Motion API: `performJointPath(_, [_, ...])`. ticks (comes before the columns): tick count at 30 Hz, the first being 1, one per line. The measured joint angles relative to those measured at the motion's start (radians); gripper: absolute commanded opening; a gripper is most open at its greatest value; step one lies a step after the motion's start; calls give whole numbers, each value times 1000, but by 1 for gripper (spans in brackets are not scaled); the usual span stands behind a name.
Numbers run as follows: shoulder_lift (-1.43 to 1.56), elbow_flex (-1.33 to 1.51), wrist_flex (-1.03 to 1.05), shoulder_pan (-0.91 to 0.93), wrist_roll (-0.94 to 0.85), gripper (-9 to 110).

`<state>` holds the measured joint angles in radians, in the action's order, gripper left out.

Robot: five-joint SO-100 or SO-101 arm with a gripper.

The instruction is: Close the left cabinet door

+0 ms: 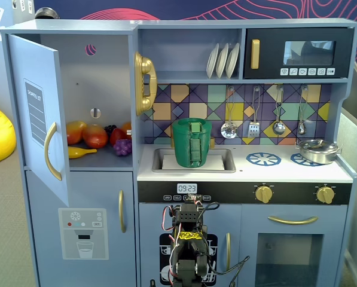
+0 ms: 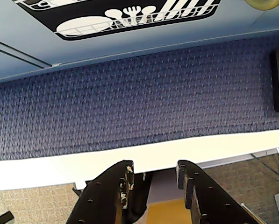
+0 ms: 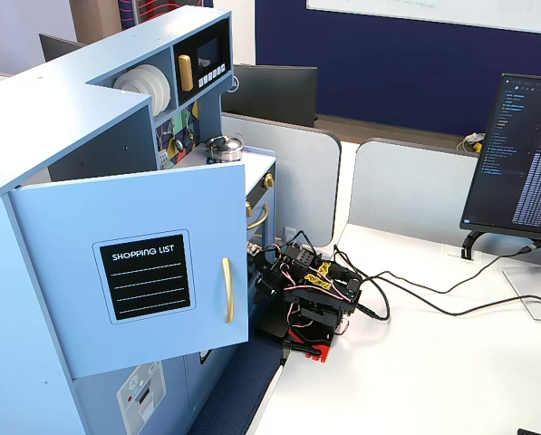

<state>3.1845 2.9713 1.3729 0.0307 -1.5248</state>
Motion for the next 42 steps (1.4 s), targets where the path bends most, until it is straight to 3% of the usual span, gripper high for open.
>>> performJointPath(14, [0,0,0,2,-12,0])
performJointPath(18, [0,5,-26,-92,-12,0])
performJointPath(22, [-11,-48,-135,-362,-6,0])
performJointPath(26, [-17,-189,-304,-776,-20,0])
performJointPath(34, [-94,-225,-822,-1600,-278,0])
performJointPath(38, [-293,-244,-1141,-1772,-319,0])
performJointPath(42, [-514,-350,-1335,-1838,-348,0])
